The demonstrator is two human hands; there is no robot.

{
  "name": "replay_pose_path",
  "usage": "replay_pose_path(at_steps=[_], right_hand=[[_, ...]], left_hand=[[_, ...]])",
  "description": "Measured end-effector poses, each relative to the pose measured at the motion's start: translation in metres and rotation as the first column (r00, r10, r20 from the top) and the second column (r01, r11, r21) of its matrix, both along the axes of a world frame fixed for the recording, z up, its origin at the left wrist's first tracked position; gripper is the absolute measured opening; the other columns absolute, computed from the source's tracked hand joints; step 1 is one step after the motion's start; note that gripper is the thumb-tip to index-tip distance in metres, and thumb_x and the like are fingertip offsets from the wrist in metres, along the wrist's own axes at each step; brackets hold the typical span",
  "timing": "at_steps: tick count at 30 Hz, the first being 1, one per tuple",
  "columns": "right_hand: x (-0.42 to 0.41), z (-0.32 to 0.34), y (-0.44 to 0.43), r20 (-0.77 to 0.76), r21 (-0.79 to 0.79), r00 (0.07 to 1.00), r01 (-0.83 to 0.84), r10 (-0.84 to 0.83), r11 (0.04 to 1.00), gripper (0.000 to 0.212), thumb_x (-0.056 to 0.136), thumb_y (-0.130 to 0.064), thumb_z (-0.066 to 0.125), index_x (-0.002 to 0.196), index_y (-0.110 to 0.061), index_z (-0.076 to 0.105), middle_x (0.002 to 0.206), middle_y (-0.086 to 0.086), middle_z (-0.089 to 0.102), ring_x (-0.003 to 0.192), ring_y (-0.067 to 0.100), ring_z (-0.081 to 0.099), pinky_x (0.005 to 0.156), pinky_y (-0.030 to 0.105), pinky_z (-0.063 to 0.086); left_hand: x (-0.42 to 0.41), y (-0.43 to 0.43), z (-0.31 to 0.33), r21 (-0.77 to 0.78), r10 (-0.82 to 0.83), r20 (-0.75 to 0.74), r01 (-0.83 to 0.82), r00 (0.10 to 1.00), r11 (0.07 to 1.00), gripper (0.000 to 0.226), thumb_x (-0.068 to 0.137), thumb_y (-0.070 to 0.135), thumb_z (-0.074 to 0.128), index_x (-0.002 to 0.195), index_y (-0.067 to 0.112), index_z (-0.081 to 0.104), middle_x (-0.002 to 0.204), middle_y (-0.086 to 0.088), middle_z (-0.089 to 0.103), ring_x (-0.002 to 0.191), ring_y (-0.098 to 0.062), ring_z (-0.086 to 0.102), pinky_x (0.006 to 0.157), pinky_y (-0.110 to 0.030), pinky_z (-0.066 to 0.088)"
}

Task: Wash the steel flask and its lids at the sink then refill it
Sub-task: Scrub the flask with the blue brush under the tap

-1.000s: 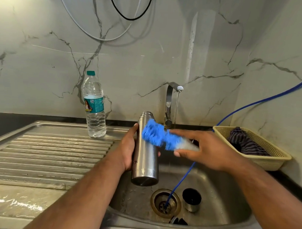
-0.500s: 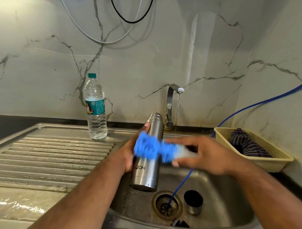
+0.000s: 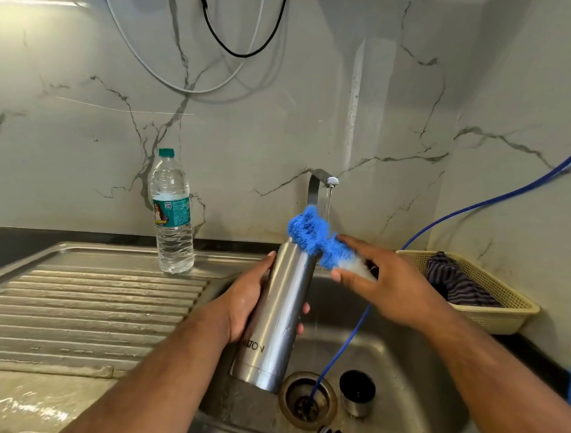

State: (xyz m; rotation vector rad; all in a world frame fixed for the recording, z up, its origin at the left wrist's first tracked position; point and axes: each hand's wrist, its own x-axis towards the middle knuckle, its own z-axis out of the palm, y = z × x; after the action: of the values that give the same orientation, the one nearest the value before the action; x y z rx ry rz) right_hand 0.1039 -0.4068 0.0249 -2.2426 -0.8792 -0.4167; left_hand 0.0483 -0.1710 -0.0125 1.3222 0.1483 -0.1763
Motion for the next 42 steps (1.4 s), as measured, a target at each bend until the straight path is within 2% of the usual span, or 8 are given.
replay_pose_path(at_steps=[5,11,18,24,30,36,39,42], right_hand=[[-0.007,0.006,-0.009,-0.337,-0.333,0.885,-0.432,0.322,0.838,0.06,0.084,-0.049,0.081,0.137,-0.058,0.055,0.118,-0.024,0.069,0.106,-0.001,0.066,0.094,0.027,0.055],[0.005,0.005,-0.007,-0.015,0.12,0.999,-0.027,0.029,0.992,0.057,0.084,-0.053,0.076,0.138,-0.051,0.057,0.122,-0.033,0.064,0.102,-0.02,0.059,0.091,0.003,0.044],[-0.008,0.01,-0.006,-0.188,-0.199,0.938,-0.328,0.292,0.924,0.06,0.079,-0.058,0.077,0.136,-0.055,0.058,0.114,-0.03,0.069,0.102,-0.009,0.064,0.084,0.012,0.05],[-0.002,0.007,-0.005,0.012,0.141,1.0,-0.026,0.025,0.99,0.057,0.085,-0.049,0.078,0.138,-0.05,0.058,0.119,-0.036,0.062,0.104,-0.026,0.055,0.087,-0.002,0.042],[-0.016,0.009,-0.002,-0.233,-0.377,0.921,-0.383,0.313,0.844,0.059,0.083,-0.054,0.079,0.135,-0.064,0.052,0.119,-0.022,0.069,0.106,-0.001,0.065,0.094,0.029,0.055],[-0.002,0.005,-0.002,0.062,0.073,0.998,-0.009,0.005,0.997,0.06,0.082,-0.058,0.076,0.138,-0.056,0.055,0.123,-0.032,0.064,0.104,-0.015,0.061,0.092,0.011,0.048],[-0.008,0.006,-0.002,-0.122,-0.139,0.971,-0.223,0.207,0.965,0.059,0.083,-0.054,0.079,0.133,-0.064,0.052,0.114,-0.027,0.068,0.095,-0.013,0.062,0.08,0.011,0.048],[-0.017,0.008,-0.001,-0.362,-0.395,0.864,-0.483,0.35,0.781,0.059,0.086,-0.047,0.079,0.139,-0.058,0.053,0.121,-0.025,0.067,0.107,-0.002,0.064,0.092,0.024,0.054]], left_hand=[[0.001,0.003,-0.003,0.056,0.107,0.048,-0.11,0.993,0.992,0.058,0.096,0.06,0.051,0.127,0.014,0.065,0.107,-0.023,0.074,0.091,-0.034,0.072,0.082,-0.042,0.06],[0.0,-0.001,0.001,0.028,-0.033,-0.002,0.033,0.999,0.999,0.072,0.093,0.071,0.045,0.119,0.007,0.065,0.102,-0.032,0.068,0.074,-0.039,0.07,0.065,-0.04,0.059],[0.003,0.006,-0.006,0.009,-0.002,0.064,0.001,0.998,1.0,0.063,0.094,0.058,0.053,0.111,0.0,0.071,0.096,-0.027,0.073,0.068,-0.034,0.07,0.061,-0.039,0.061],[0.004,0.002,-0.002,0.022,-0.049,0.041,0.048,0.998,0.999,0.07,0.094,0.071,0.043,0.114,0.009,0.068,0.102,-0.03,0.069,0.074,-0.038,0.07,0.067,-0.039,0.06],[0.006,0.012,-0.008,0.06,0.041,0.026,-0.042,0.999,0.997,0.075,0.08,0.071,0.063,0.121,0.009,0.068,0.107,-0.022,0.075,0.089,-0.031,0.075,0.081,-0.04,0.058],[0.01,0.01,-0.008,0.005,0.027,0.026,-0.027,0.999,1.0,0.076,0.085,0.075,0.059,0.118,0.008,0.073,0.115,-0.028,0.071,0.092,-0.036,0.071,0.089,-0.046,0.058],[0.013,0.015,-0.011,-0.016,0.067,0.04,-0.067,0.997,0.998,0.078,0.076,0.072,0.071,0.118,0.006,0.071,0.11,-0.023,0.073,0.088,-0.031,0.072,0.086,-0.044,0.056],[0.015,0.019,-0.012,-0.066,0.11,0.064,-0.105,0.992,0.992,0.083,0.08,0.074,0.061,0.131,0.008,0.063,0.11,-0.024,0.072,0.093,-0.034,0.072,0.082,-0.044,0.057]])
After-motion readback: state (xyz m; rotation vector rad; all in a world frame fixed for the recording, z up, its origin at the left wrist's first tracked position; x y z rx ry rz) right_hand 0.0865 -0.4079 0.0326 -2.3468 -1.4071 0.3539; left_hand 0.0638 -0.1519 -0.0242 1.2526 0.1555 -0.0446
